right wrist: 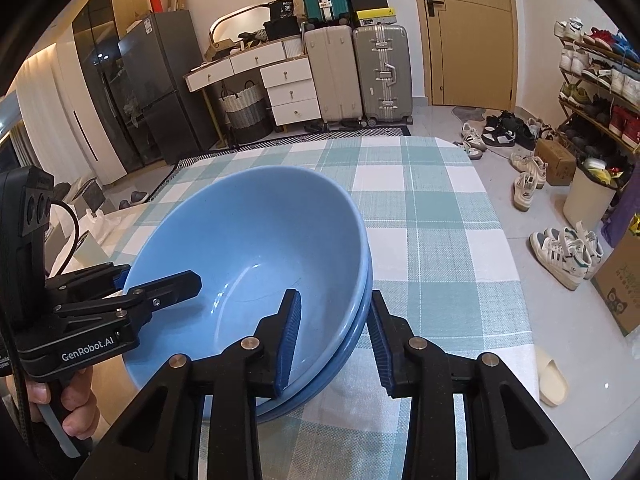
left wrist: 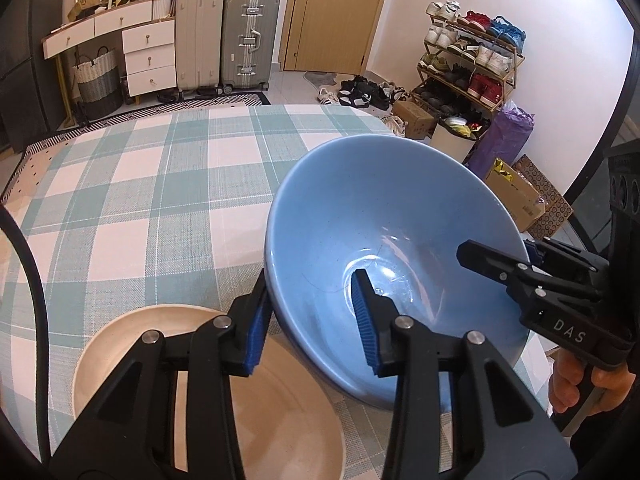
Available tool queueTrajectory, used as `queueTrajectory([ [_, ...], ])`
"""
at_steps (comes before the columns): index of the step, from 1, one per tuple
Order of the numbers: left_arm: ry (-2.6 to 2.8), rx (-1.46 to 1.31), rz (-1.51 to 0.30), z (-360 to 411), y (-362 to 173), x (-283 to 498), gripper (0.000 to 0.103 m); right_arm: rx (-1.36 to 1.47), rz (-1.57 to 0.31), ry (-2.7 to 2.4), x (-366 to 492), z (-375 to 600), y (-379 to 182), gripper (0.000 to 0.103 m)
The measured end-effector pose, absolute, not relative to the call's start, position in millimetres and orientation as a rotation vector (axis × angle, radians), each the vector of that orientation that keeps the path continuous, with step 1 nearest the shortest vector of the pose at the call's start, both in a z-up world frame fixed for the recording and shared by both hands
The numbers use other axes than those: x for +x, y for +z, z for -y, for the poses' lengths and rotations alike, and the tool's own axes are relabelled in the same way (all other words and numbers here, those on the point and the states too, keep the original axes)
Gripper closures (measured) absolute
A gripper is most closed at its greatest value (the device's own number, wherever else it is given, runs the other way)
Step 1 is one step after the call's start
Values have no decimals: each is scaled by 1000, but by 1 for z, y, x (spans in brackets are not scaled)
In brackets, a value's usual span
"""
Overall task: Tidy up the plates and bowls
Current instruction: 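Lift and carry the nested bowls with both tools over the cream plate stack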
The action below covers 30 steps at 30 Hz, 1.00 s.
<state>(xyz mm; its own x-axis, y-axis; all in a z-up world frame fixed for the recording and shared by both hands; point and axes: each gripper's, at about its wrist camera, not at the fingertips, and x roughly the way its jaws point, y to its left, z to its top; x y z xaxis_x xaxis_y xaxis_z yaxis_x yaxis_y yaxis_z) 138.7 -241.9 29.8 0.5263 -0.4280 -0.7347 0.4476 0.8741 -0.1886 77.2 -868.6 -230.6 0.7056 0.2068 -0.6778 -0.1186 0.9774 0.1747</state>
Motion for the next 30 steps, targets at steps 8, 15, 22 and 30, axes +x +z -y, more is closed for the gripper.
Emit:
queueTrajectory([
  [8, -520, 16, -832, 235, 51, 121, 68, 103, -735, 178, 66, 864, -214, 68],
  [15, -496, 15, -794, 224, 71, 99, 68, 86, -714, 179, 54, 854, -200, 68],
  [22, -471, -2, -768, 204, 88, 75, 68, 63, -705, 193, 42, 838, -188, 68],
  [30, -419, -21, -737, 174, 104, 51, 68, 53, -701, 232, 35, 815, -178, 68],
])
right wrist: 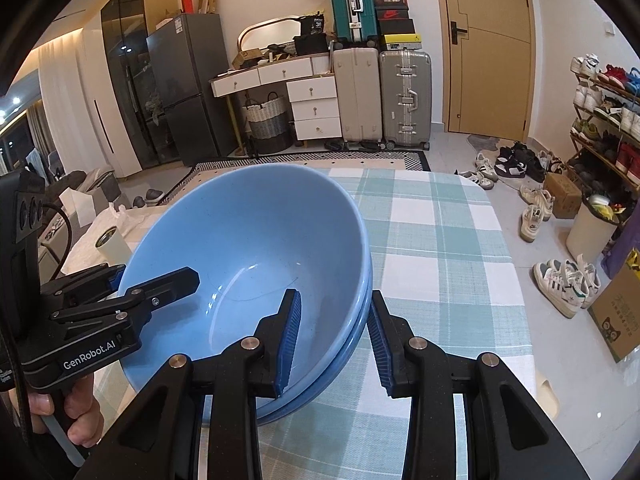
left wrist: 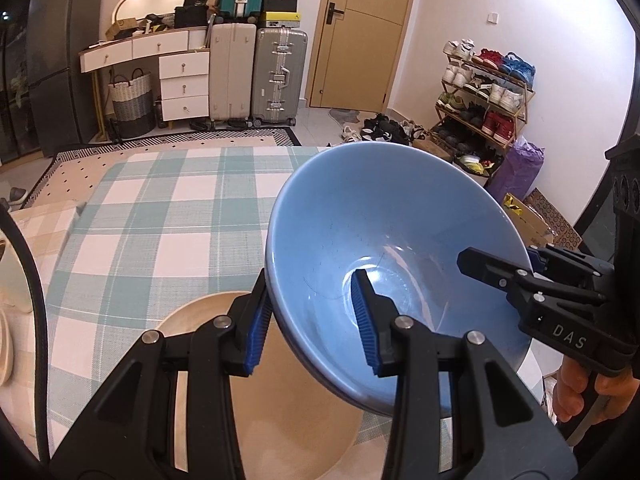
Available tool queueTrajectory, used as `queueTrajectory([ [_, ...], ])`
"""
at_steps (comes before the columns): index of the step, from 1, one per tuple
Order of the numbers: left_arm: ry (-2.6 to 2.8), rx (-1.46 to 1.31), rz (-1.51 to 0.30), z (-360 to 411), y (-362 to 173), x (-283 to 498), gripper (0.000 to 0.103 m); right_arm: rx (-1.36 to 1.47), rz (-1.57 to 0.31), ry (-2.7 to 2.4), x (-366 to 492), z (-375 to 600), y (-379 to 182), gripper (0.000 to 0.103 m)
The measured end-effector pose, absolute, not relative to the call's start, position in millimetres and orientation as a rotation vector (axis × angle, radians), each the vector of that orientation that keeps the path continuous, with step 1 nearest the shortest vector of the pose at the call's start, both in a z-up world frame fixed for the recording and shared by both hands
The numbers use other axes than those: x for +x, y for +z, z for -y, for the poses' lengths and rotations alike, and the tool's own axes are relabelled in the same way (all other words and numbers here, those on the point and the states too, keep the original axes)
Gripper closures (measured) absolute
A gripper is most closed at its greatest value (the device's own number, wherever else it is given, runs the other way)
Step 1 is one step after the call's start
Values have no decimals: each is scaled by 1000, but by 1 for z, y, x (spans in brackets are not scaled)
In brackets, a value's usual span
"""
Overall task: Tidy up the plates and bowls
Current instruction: 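Lift and carry the nested bowls with both tools over the cream plate stack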
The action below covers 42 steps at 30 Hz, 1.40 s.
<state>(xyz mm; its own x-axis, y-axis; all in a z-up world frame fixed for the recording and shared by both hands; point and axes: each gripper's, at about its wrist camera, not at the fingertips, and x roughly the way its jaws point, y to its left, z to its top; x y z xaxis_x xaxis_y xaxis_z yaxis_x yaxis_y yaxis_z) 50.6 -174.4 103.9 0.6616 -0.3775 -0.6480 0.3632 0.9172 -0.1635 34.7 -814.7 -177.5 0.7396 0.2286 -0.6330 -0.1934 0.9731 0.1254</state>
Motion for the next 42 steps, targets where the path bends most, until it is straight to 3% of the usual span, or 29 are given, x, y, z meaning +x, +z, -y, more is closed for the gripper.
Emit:
queueTrajectory([
  [17, -298, -47, -703, 117, 114, 13, 68, 12, -705, 314, 34, 764, -179, 68],
  [42, -138, -27, -721, 77, 79, 25, 68, -7, -752, 405, 62, 714, -219, 68],
])
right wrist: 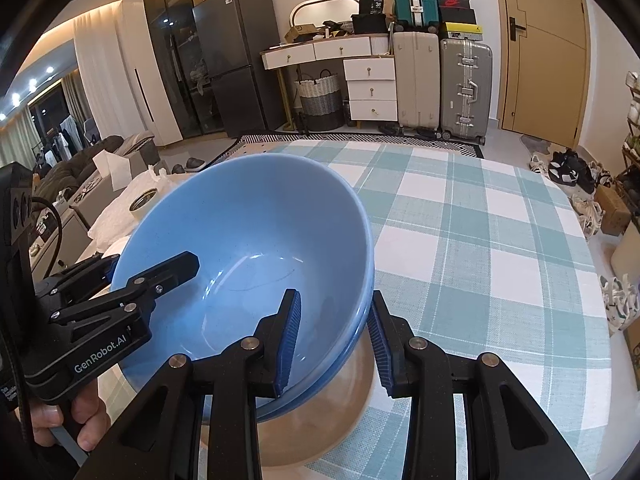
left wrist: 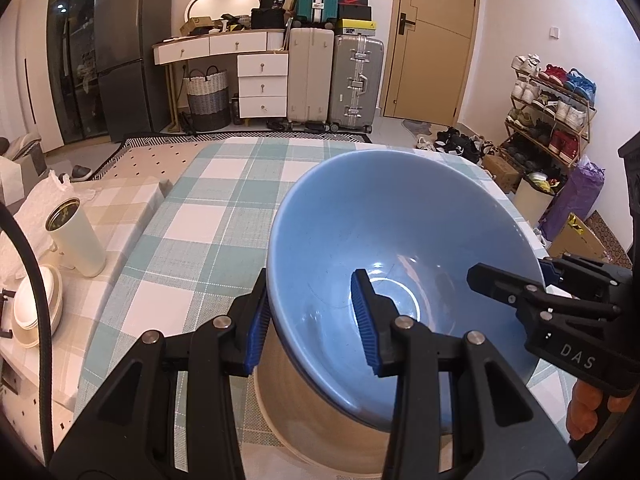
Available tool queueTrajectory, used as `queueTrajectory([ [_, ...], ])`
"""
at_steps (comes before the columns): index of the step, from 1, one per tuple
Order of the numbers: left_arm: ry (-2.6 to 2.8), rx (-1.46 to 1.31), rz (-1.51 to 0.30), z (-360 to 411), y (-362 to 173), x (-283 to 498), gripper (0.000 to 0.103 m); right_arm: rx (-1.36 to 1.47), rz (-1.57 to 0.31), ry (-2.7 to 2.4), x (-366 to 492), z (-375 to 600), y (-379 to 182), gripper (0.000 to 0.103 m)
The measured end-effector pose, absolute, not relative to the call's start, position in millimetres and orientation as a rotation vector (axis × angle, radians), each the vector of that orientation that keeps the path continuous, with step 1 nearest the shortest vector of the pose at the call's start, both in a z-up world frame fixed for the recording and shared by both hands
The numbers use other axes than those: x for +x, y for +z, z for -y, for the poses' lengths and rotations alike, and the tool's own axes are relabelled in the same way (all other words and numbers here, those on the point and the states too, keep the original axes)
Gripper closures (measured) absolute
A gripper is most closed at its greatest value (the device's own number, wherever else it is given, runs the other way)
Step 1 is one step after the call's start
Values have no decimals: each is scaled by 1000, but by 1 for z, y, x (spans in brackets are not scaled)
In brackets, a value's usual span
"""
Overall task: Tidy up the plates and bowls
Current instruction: 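Lift and carry the nested bowls with both tools over the cream plate stack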
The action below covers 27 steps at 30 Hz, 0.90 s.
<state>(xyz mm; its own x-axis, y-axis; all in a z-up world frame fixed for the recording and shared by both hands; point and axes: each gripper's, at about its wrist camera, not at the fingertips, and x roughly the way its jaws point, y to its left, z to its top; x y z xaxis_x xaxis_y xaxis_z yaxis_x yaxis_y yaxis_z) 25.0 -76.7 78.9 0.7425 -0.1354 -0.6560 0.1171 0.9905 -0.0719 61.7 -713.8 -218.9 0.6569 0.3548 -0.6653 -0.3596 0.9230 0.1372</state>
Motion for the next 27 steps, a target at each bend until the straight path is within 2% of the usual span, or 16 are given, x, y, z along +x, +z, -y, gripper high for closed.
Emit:
queueTrajectory([
  [27, -119, -8, -792, 69, 36, 60, 67, -40, -786, 399, 76, 699, -236, 68],
])
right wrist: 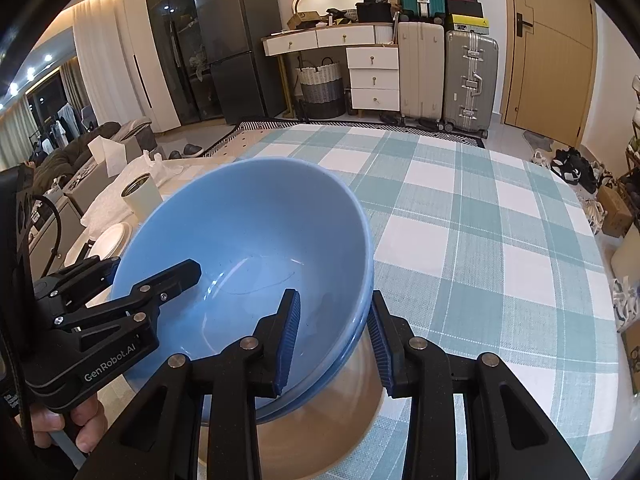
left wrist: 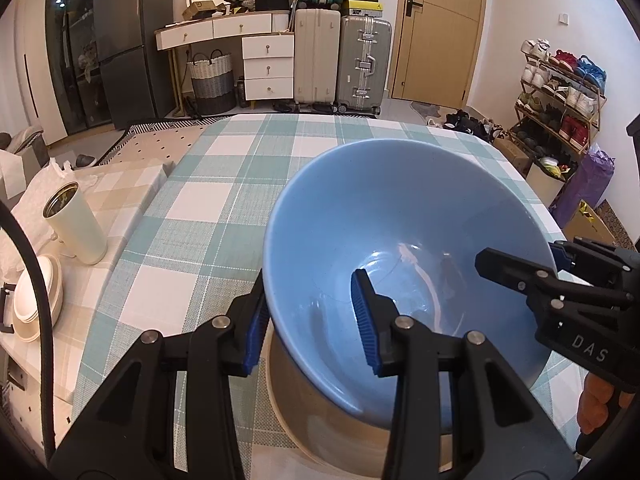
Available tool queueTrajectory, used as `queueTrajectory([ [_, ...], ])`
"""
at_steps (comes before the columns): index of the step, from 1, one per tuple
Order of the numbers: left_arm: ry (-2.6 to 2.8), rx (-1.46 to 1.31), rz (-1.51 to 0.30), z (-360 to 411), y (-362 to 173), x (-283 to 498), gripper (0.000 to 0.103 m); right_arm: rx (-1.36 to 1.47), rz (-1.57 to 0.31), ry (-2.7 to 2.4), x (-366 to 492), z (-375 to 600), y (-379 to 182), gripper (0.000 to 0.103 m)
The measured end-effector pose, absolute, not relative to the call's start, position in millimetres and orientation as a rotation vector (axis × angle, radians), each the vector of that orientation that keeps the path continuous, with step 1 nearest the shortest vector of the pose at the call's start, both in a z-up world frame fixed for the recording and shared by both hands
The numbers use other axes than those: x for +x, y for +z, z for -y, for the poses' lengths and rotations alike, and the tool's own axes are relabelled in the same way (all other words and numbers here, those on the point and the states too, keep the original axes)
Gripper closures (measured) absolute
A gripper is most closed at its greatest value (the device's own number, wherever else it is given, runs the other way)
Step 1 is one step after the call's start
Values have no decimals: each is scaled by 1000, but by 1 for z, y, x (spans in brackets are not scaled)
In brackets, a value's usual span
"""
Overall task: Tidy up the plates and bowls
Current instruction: 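Lift and carry the nested bowls with both tools over the cream plate stack, then lower the nested bowls onto the cream plates with both tools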
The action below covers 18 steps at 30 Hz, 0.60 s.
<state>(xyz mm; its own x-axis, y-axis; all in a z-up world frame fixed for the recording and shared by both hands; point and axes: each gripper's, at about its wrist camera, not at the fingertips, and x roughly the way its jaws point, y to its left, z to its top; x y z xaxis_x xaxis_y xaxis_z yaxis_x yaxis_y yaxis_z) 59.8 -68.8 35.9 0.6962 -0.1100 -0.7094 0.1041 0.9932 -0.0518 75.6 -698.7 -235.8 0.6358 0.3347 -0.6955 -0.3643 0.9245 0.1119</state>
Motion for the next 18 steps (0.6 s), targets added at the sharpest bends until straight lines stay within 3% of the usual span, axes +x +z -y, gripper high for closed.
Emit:
queueTrajectory([
  [10, -118, 7, -785, 74, 33, 66, 66, -38, -778, 392, 76, 698, -236, 67],
  [14, -134, 3, -788, 76, 29, 67, 54, -36, -774, 411, 76, 700, -236, 65],
  [17, -145, -7, -798, 76, 27, 69, 40, -13, -776, 447, 76, 701, -235, 51],
  [18, -146, -3, -789, 76, 27, 68, 37, -14, -771, 446, 76, 702, -235, 51],
])
